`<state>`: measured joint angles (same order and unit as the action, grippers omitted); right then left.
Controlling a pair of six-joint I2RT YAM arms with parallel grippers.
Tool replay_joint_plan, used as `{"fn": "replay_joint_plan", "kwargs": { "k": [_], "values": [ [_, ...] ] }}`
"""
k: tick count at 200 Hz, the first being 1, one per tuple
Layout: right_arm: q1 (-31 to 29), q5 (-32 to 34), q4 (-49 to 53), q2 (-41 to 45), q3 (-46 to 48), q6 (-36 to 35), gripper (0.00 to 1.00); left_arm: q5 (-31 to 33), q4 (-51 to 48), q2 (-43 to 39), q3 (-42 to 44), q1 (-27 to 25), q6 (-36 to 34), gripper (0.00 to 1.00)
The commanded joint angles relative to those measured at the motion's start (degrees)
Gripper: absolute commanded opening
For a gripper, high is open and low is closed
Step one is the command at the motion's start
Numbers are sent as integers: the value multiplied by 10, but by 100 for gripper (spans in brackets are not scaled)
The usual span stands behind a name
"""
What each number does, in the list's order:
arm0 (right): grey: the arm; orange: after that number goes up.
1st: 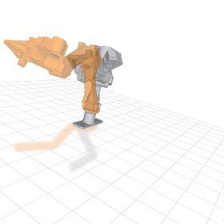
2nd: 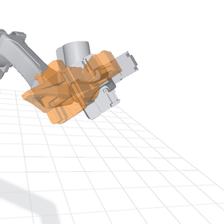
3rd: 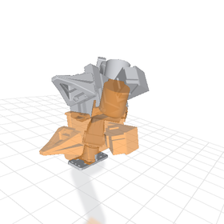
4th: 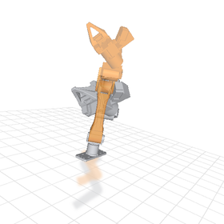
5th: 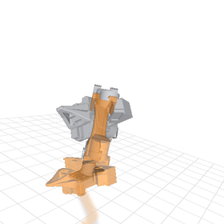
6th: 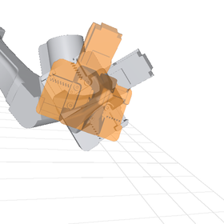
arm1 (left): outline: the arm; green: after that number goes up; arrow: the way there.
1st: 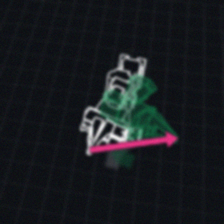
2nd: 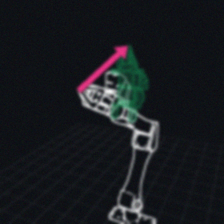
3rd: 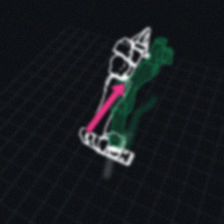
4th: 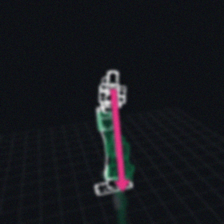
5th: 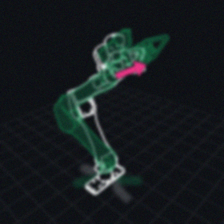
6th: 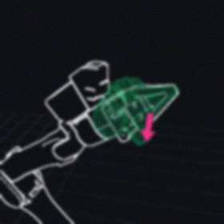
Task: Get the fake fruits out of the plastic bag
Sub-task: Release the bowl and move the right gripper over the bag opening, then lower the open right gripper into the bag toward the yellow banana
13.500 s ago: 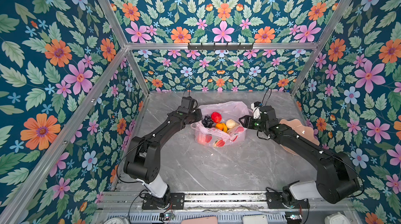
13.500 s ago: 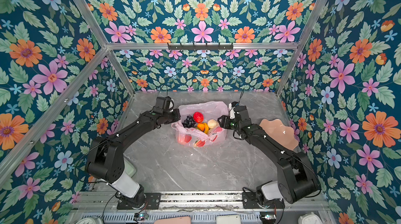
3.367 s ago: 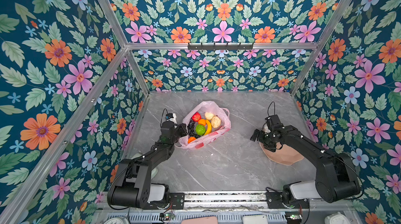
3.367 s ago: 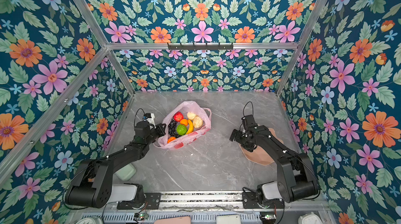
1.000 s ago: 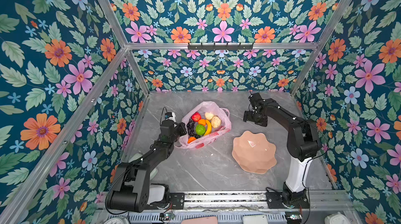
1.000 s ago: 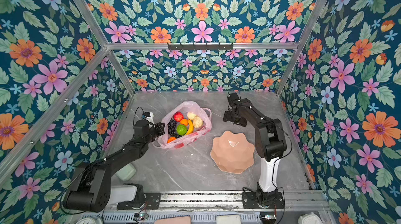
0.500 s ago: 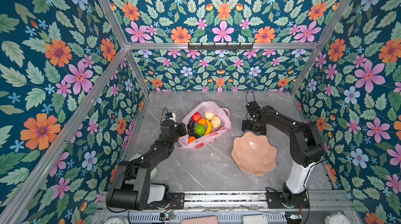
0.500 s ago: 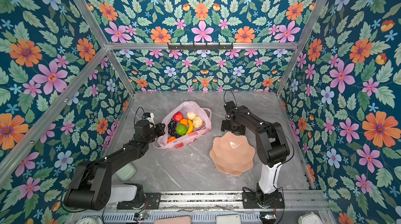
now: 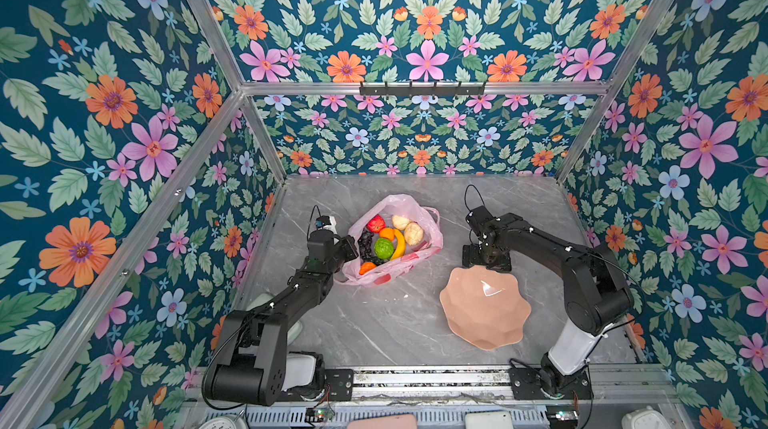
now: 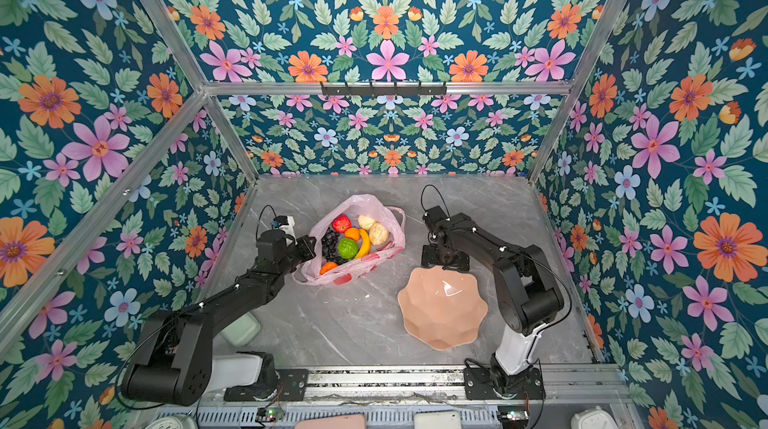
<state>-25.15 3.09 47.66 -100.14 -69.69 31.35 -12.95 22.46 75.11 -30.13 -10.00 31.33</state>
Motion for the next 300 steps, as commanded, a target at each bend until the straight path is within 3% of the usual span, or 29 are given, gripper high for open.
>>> {"fn": "replay_joint_plan", "kwargs": {
  "k": [1,34,65,88,180,221,264,300],
  "values": [
    [-5,-3,11,13,15,13,97,-1,3,-4,2,0,-1,0],
    [-5,23,27,31,2,11,97,-4,2,-2,0,0,-1,0],
    [-15,76,48,39,-66,-10,97,-4,0,-7,-1,0,2,0],
    [-37,76,44,28,-132,-29,97,-4,-6,-14,0,0,2,0],
    [-203,37,28,-159,-366,-62,85,7,-26,-56,15,-32,27,0],
    [-229,18,13,-207,-365,-62,81,27,-25,-61,30,-43,40,0],
    [-235,9,-5,-204,-300,-56,77,94,-64,-59,30,-37,69,0],
    [-235,3,-20,-208,-268,-51,75,107,-69,-59,35,-27,78,0]
  ]
}}
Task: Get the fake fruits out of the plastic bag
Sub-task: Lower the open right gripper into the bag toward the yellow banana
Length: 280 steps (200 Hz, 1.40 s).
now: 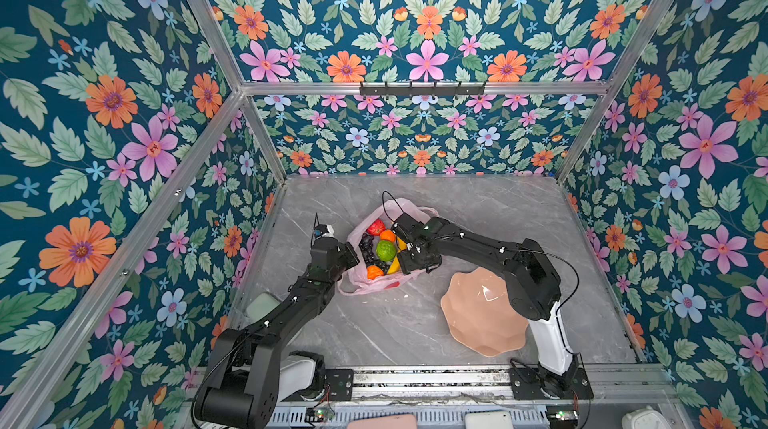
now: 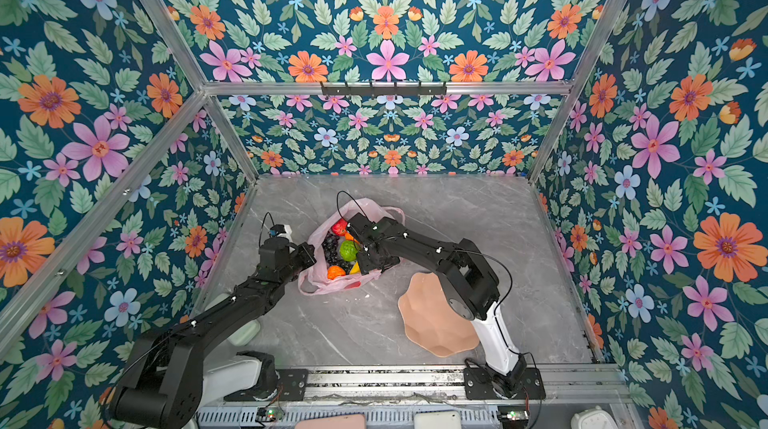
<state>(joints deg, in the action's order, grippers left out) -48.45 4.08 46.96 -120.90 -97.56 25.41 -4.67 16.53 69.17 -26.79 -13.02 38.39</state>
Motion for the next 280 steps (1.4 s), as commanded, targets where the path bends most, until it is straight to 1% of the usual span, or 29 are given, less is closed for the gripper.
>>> {"fn": "replay_joint_plan", "kwargs": {
  "k": [1,49,72,87,97,104,112,129,143,167,184,212,230,249,280],
  "values": [
    [-1,-7,-13,-1,11,8,75,24,-10,1,1,4,7,0],
    [0,-2,-20,-33,-8,5,75,43,-31,-6,5,11,5,0],
    [0,13,-8,-57,-33,-4,73,45,-32,-16,19,31,14,0],
    [7,19,4,-62,-47,-7,73,15,-12,-19,25,41,13,0],
    [16,23,18,-56,-54,-9,73,-23,12,-16,27,40,5,0],
    [22,22,20,-47,-52,-12,73,-54,33,-13,27,35,4,0],
    [30,17,16,-32,-44,-14,73,-74,44,-8,25,22,0,0],
    [42,-1,10,-1,-35,-21,74,-45,29,-5,13,-19,-23,0],
    [47,-2,15,18,-38,-22,74,-31,26,-2,9,-33,-30,0],
    [53,-9,20,32,-54,-18,74,-24,27,5,6,-33,-31,0],
    [58,-21,20,28,-74,-5,73,-25,26,6,0,-34,-34,0],
    [61,-20,18,6,-109,18,69,-15,18,4,-5,-33,-39,0],
    [61,-16,-3,-7,-113,25,65,-10,16,1,-3,-34,-39,0],
    [61,-3,-17,-22,-116,31,63,-10,16,-1,0,-33,-39,0],
    [61,39,-34,-39,-116,42,63,-10,17,0,4,-33,-38,0]
  ]
}}
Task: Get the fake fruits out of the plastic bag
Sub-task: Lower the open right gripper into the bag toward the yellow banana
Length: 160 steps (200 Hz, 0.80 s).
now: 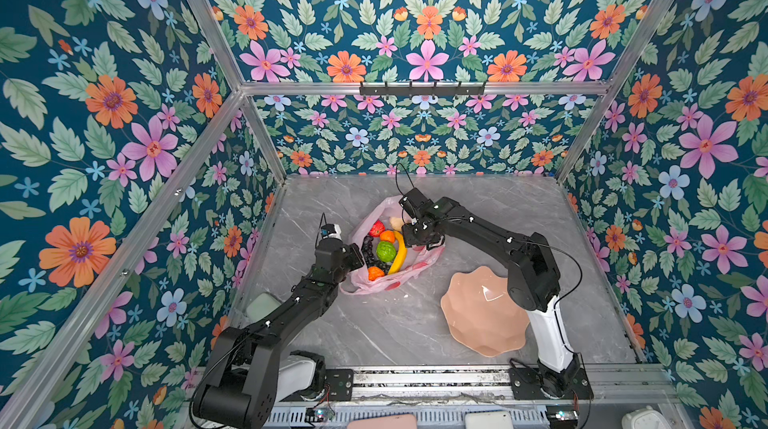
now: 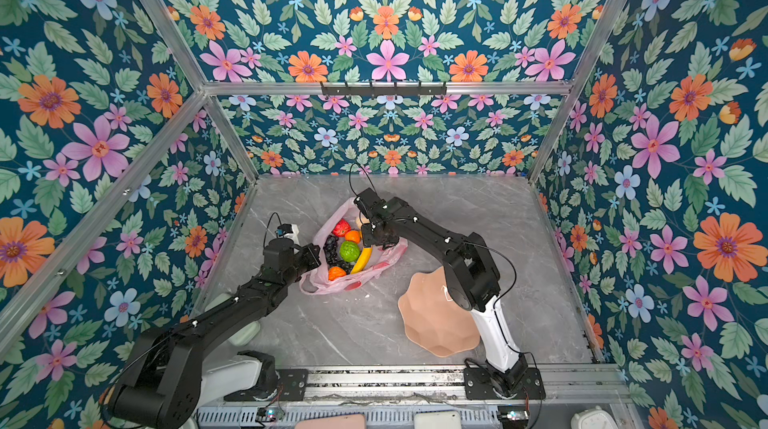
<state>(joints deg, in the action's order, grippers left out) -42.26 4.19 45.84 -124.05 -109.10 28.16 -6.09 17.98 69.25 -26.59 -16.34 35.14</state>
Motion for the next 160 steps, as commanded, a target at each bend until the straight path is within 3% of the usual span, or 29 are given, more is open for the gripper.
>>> {"fn": "replay_joint_plan", "kwargs": {
  "k": [1,39,80,160],
  "values": [
    [-1,39,-24,-8,-1,15,63,5,3,0,2,0,-5,0],
    [-1,68,-45,-32,-12,29,64,1,6,3,3,0,-4,0],
    [-1,93,-40,-69,-41,44,75,2,5,3,3,0,-5,0],
    [-1,125,-30,-117,-79,44,75,1,7,5,6,0,-5,0]
  ]
}}
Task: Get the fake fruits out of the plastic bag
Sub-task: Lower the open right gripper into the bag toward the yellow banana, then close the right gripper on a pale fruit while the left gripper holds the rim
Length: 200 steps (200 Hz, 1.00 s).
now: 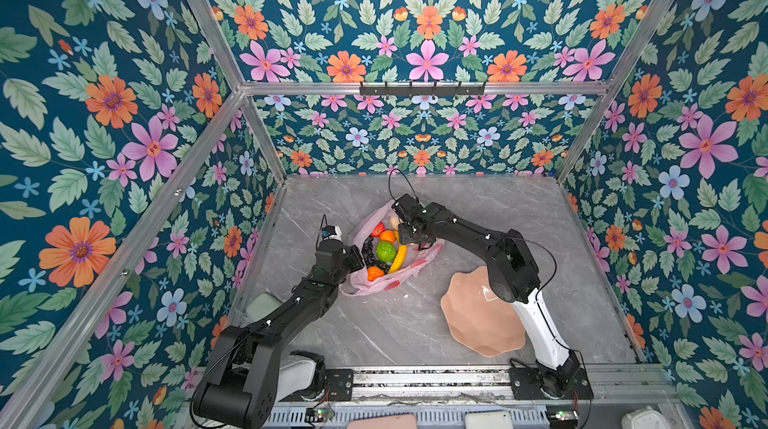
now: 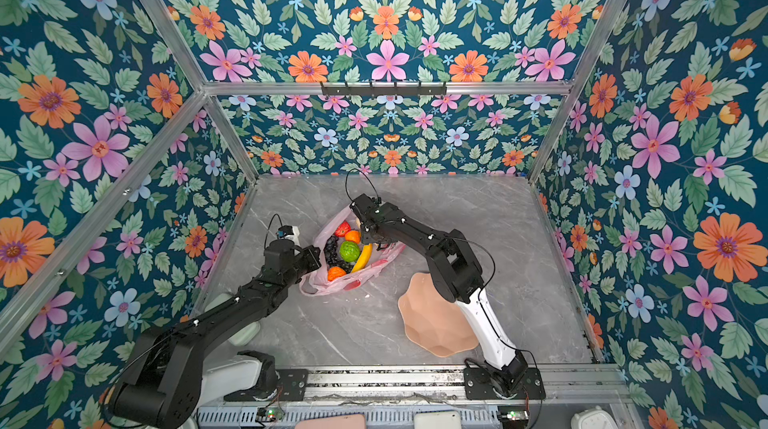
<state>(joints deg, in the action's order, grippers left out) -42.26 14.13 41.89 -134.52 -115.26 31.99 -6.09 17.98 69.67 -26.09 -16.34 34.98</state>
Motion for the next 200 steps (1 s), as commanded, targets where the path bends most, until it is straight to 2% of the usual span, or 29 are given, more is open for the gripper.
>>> {"fn": "replay_joint_plan", "kwargs": {
  "k": [1,74,91,134,171,200],
  "values": [
    [0,26,11,-13,-19,6,75,1,7,1,0,0,-4,0],
    [-1,73,45,-28,-46,2,74,3,3,-3,3,0,-4,0],
    [-1,75,46,-25,-39,4,79,3,4,-1,3,0,-4,0],
    [-1,80,54,-25,-33,17,81,1,6,0,1,-1,-4,0],
    [-1,91,57,-18,-18,27,72,2,4,1,0,0,-5,0],
    [-1,93,50,-5,0,30,73,1,6,4,0,1,-4,0]
  ]
}}
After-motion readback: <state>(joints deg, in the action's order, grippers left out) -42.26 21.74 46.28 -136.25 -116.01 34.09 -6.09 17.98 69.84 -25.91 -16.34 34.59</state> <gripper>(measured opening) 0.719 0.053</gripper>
